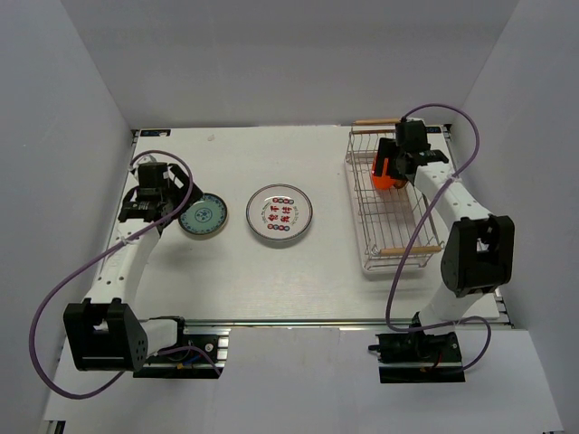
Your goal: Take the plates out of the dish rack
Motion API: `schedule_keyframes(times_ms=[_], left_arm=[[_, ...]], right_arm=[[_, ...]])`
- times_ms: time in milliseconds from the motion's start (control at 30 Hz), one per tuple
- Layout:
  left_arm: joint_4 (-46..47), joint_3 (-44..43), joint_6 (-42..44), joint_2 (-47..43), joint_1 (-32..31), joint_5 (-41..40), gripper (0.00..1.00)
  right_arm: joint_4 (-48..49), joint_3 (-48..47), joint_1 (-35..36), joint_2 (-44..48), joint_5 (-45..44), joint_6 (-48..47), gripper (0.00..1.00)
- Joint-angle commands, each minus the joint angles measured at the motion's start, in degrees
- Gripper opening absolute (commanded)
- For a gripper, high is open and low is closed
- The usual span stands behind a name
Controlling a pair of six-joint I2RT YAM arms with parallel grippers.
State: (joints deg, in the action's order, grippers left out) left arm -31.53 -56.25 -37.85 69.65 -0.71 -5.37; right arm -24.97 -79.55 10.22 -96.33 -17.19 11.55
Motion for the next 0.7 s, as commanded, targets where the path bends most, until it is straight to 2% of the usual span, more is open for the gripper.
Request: schedule_keyframes(times_ms=[0,200,300,400,667], left_arm=[[1.4,0.5,1.2,-0.2,-0.2,1.6,0.98],[1.4,0.6,1.5,0.8,-0.2,2.2,0.98],[1.6,0.6,1.6,0.8,-0.2,2.5,0.98],[1.8,0.5,1.8,0.6,-0.2,2.5,0.98],[2.1,0.6,2.5,0.2,-0.2,3.3,0.98]], right_arm=[[3.1,-3.4,-0.9,-1.9,4.1,-1.1,0.89],[5.6,-4.3,-2.2,-4.9,4.8,0.0,0.88],[6.5,-4.7,-2.9,-6.1,5.3,0.8,0.79],[9.1,-3.5,-3.3,-6.0,5.2,1.7,0.7],[9.9,-3.1,-3.2,-5.3,3.7,2.4,0.33]])
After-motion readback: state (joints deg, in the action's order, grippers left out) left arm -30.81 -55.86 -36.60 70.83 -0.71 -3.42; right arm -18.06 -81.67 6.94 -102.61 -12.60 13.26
